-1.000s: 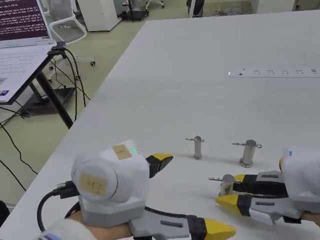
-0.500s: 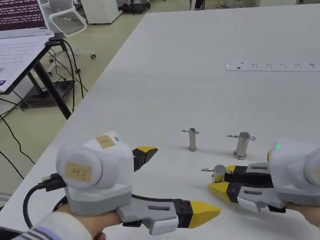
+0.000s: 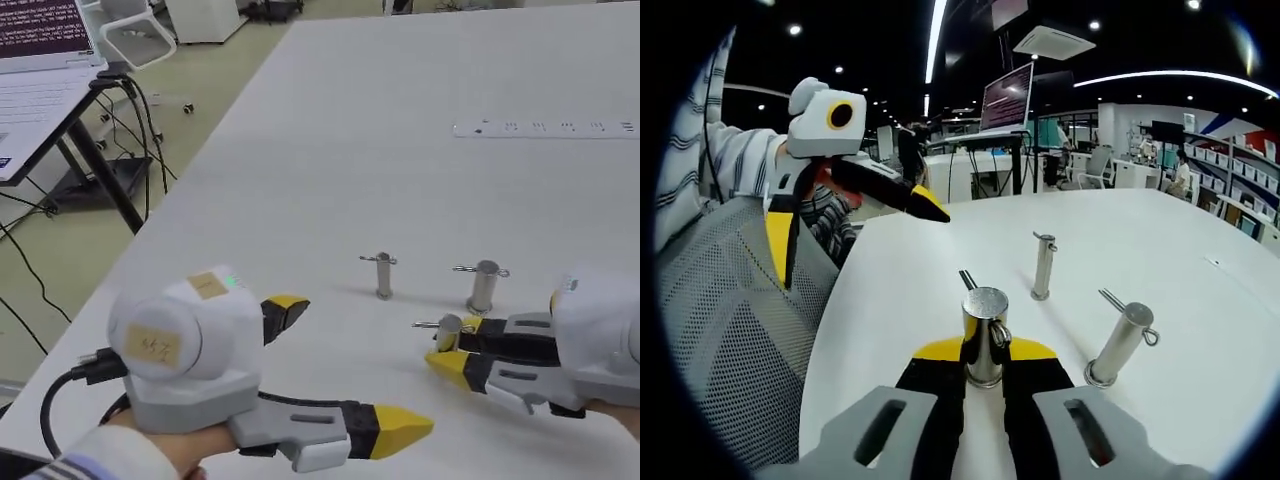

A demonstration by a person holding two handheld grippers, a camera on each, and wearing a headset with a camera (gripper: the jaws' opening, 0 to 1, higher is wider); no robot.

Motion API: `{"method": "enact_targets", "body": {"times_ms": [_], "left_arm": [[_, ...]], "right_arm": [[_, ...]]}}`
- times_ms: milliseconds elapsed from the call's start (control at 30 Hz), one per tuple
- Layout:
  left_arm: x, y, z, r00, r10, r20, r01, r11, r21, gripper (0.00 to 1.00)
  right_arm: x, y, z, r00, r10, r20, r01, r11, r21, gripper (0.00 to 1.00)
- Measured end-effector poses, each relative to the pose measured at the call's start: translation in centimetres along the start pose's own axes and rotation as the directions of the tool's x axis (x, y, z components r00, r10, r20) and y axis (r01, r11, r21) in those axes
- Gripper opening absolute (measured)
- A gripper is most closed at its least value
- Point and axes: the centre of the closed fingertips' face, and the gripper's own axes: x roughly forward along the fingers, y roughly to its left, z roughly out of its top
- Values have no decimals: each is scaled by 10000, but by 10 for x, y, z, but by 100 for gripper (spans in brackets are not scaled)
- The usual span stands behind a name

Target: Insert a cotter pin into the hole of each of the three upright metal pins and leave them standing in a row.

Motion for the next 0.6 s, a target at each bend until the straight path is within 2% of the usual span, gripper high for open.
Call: {"method": "enact_targets", "body": {"times_ms": [267, 600], "left_arm": [[0, -1, -4, 9999, -6, -155, 5, 10000, -44, 99], [-2, -1, -5, 9997, -6, -244, 5, 10000, -30, 99]], "right_arm": [[-27, -20, 5, 9990, -427, 144, 429, 9990, -113, 8], [-60, -58, -7, 9917, -1279, 109, 1278, 9917, 123, 8]]}}
